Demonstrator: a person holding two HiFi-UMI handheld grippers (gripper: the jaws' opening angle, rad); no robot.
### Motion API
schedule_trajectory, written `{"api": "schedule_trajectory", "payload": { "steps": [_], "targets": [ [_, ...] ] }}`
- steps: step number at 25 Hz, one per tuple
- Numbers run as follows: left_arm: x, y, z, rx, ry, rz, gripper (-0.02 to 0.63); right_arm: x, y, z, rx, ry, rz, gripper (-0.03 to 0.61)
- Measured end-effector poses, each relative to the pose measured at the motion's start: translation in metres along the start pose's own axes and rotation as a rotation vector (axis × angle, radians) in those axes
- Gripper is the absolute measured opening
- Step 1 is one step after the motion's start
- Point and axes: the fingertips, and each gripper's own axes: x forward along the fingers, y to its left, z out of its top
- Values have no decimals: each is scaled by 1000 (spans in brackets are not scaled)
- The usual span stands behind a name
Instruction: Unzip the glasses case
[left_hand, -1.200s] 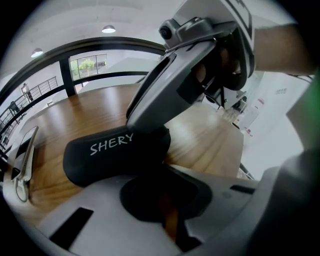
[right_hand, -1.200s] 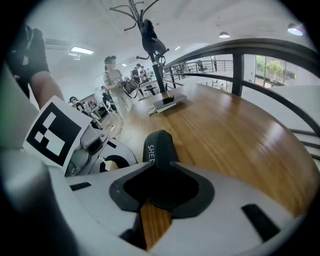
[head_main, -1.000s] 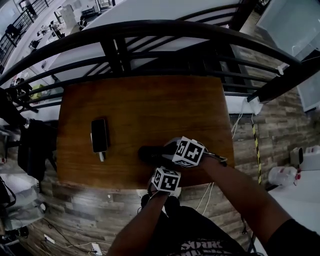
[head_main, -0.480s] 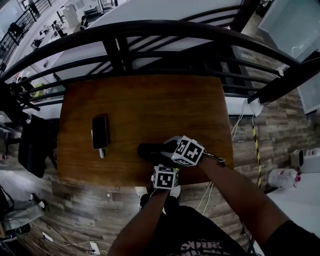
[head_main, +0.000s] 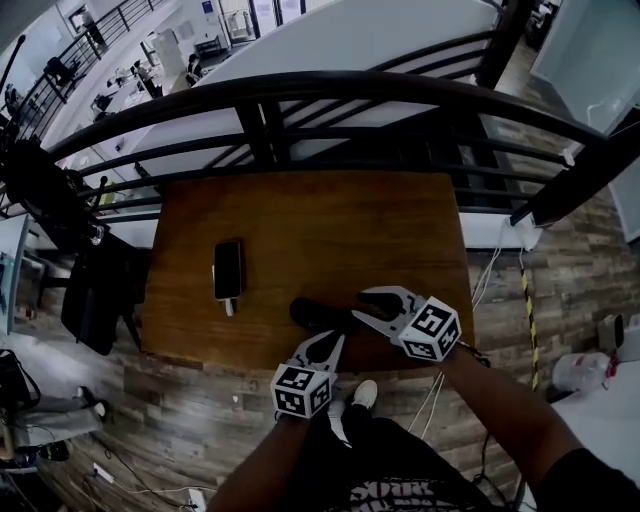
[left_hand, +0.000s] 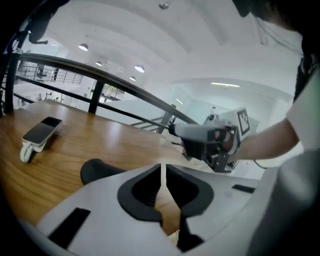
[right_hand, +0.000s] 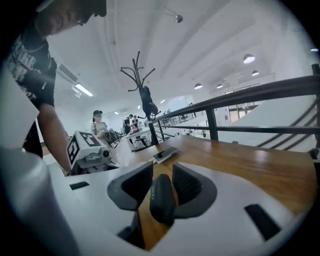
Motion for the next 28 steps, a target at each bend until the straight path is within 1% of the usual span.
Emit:
{"api": "schedule_trajectory", "payload": {
  "steps": [2,4,5,7,9,11,13,15,17,19,24,28],
  "targets": [
    [-28,-1,15,2,-51,-2,34,-17,23,4,-14,-46,-24,115],
    [-51,-5,25,33,-87,-4,34,-38,42,3,-16,-89,-72,114],
    [-63,-7,28,58,-100,-3,34,-49,51,3,-9,-119,-110,113],
    [-89,-6,31,112,-121,14,34,-72,69,5,15,-194,-214,96],
    [-123,-3,36,162,-149,52,34,-93,88,9,38,-273,-351,78],
    [-159,1,45,208,-178,101,21,-112,110,16,56,-339,-496,32],
    [-198,2,55,241,-213,124,8,-125,140,31,28,-388,-600,8],
    [-235,1,66,259,-272,124,5,-132,172,44,-27,-425,-662,-2],
    [-270,2,71,263,-316,124,5,-134,200,51,-52,-441,-700,-2],
    [-296,4,68,262,-329,129,5,-132,224,48,-44,-436,-721,-2],
    [-326,-11,40,254,-291,112,5,-134,275,21,14,-383,-741,-2],
    [-331,-30,17,263,-266,100,5,-136,297,12,0,-378,-733,-2]
  ]
}}
